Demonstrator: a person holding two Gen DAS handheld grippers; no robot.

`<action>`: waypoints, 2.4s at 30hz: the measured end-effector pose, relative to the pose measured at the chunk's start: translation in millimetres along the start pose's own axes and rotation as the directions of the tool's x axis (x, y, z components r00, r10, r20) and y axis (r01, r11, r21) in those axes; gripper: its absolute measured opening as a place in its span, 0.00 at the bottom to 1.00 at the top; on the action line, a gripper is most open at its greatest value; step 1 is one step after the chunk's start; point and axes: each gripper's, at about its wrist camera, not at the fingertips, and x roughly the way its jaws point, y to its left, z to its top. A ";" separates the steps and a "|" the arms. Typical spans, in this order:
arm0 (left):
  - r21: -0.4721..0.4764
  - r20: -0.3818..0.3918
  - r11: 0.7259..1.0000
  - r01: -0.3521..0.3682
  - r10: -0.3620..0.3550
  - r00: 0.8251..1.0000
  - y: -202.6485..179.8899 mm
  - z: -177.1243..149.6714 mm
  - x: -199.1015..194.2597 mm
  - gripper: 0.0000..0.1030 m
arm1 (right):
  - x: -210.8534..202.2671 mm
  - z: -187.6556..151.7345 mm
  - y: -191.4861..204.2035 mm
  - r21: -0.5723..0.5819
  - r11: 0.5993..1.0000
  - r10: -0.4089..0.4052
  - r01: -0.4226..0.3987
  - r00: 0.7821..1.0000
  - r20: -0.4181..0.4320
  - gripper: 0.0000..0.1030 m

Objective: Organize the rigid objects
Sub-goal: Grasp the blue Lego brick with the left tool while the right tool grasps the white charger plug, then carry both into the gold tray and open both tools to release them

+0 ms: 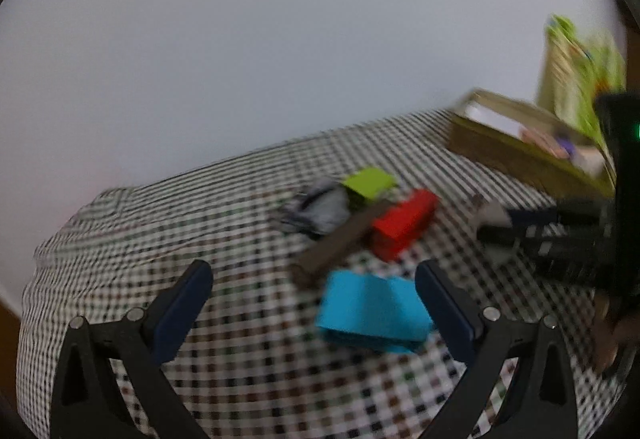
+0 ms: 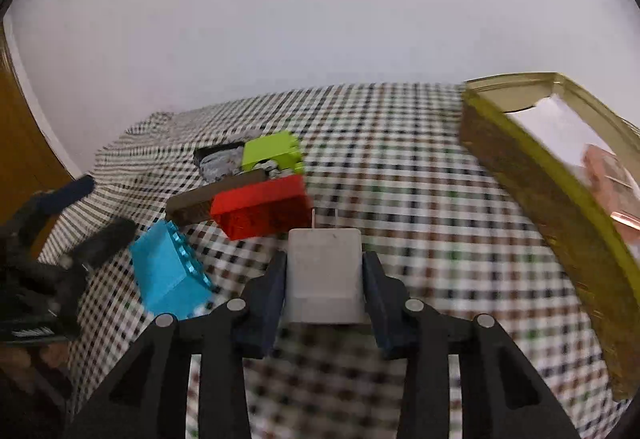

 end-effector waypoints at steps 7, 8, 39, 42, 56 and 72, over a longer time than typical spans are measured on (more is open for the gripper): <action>0.066 -0.068 0.998 0.010 -0.006 0.998 -16.3 -3.1 24.8 0.99 | -16.6 2.4 -10.7 0.000 1.000 -0.009 0.009 0.998 0.061 0.40; 0.067 -0.099 0.998 -0.001 0.008 0.995 -15.8 -3.1 33.5 0.98 | -14.5 3.3 -11.6 -0.005 1.000 -0.004 0.005 0.998 0.060 0.40; -0.405 0.161 0.912 -0.069 0.145 0.976 10.1 0.3 -5.9 0.62 | -72.2 18.5 -28.1 0.003 1.000 -0.016 0.016 0.937 0.348 0.40; -0.422 0.156 0.904 -0.064 0.142 0.977 -4.1 4.1 -2.1 0.62 | -78.0 19.3 -32.1 -0.008 0.998 -0.062 0.070 0.925 0.375 0.40; -0.331 0.237 0.942 0.045 0.038 0.971 -108.2 49.7 11.3 0.62 | -113.7 30.5 -133.6 0.118 0.980 -0.196 0.161 0.879 0.435 0.40; -0.191 0.254 0.964 0.182 -0.131 0.958 -228.6 81.3 30.9 0.62 | -128.8 38.4 -246.4 0.235 0.935 -0.342 0.266 0.854 0.392 0.40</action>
